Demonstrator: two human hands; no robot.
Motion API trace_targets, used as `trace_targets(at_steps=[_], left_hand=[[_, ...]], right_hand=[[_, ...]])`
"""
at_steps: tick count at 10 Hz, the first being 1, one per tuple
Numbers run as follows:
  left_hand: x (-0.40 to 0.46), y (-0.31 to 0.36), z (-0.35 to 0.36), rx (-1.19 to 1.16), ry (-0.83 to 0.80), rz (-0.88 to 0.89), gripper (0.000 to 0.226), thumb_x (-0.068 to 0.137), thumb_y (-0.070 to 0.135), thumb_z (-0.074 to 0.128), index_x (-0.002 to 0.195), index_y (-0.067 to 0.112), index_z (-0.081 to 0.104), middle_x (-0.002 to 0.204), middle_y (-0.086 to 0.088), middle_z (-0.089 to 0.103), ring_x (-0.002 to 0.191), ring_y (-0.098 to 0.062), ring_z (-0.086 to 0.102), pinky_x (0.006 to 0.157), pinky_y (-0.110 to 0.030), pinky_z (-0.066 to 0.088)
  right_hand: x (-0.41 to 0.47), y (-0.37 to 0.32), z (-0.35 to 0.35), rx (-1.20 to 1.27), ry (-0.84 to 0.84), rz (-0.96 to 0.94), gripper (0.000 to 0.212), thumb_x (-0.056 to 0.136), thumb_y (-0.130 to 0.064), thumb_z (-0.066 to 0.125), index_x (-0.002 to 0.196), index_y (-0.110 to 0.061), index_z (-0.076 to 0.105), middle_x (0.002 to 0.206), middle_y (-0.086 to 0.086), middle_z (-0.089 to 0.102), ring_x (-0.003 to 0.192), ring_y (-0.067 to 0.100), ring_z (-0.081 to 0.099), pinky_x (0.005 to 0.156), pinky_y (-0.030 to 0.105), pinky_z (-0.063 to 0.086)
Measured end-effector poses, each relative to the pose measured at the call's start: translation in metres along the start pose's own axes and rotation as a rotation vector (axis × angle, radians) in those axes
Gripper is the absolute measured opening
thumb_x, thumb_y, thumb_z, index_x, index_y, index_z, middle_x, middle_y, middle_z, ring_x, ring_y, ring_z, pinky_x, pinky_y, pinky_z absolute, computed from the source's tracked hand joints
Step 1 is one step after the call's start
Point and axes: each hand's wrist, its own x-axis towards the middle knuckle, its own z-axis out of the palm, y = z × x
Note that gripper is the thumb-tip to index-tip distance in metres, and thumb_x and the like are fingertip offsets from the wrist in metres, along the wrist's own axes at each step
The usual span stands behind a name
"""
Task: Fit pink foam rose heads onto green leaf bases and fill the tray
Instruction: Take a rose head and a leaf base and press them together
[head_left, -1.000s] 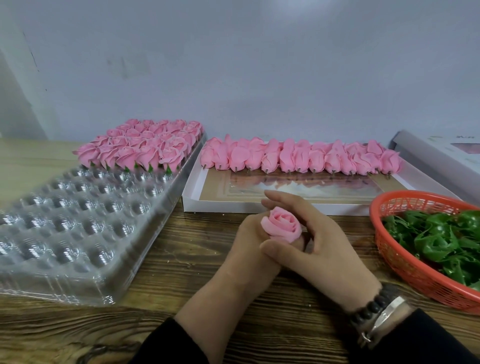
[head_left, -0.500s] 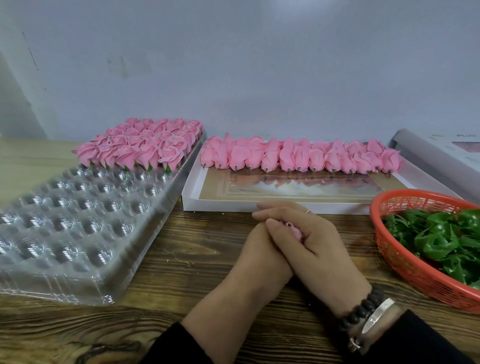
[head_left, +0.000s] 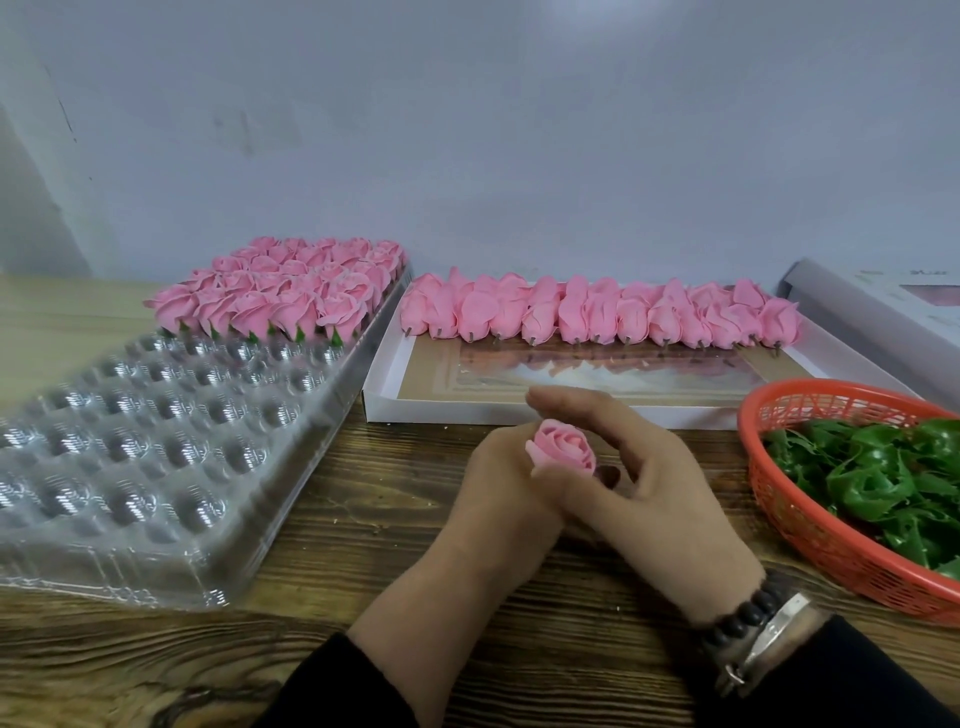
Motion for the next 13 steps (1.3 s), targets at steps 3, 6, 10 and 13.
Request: trace_targets(at_steps=[3, 6, 10, 13], left_hand=[[-0.001, -0.008, 0.015, 0.196, 0.144, 0.058, 0.018, 0.088, -0.003, 0.049, 0.086, 0.014, 0.056, 0.071, 0.016, 0.058, 0.057, 0.018, 0.051, 0.057, 0.002, 0.038], [-0.005, 0.007, 0.006, 0.095, -0.197, -0.166, 0.016, 0.088, -0.006, 0.048, 0.083, 0.006, 0.059, 0.074, -0.001, 0.06, 0.061, -0.01, 0.056, 0.066, -0.024, 0.05], [0.001, 0.002, 0.003, -0.116, 0.013, -0.017, 0.009, 0.083, -0.009, 0.056, 0.075, -0.006, 0.059, 0.067, -0.015, 0.059, 0.062, -0.012, 0.057, 0.056, -0.018, 0.046], [0.001, -0.001, 0.019, 0.292, 0.052, 0.103, 0.02, 0.094, 0.007, 0.046, 0.081, 0.013, 0.06, 0.07, 0.011, 0.056, 0.064, 0.01, 0.053, 0.056, -0.003, 0.036]], right_hand=[[0.0, 0.0, 0.017, -0.091, 0.12, -0.092, 0.024, 0.086, -0.027, 0.046, 0.093, -0.027, 0.069, 0.094, -0.018, 0.069, 0.095, -0.006, 0.06, 0.083, 0.007, 0.041], [0.004, -0.004, 0.001, -0.216, -0.271, -0.03, 0.028, 0.096, -0.017, 0.045, 0.107, -0.032, 0.066, 0.106, -0.016, 0.068, 0.077, -0.01, 0.061, 0.063, 0.001, 0.041], [-0.001, 0.0, 0.001, -0.068, -0.067, -0.016, 0.058, 0.062, -0.06, 0.06, 0.117, -0.04, 0.056, 0.111, -0.026, 0.062, 0.106, -0.01, 0.055, 0.085, 0.004, 0.039], [-0.002, -0.002, 0.016, -0.012, 0.159, -0.074, 0.036, 0.082, -0.051, 0.042, 0.089, -0.029, 0.069, 0.088, -0.013, 0.07, 0.084, -0.002, 0.063, 0.071, 0.008, 0.044]])
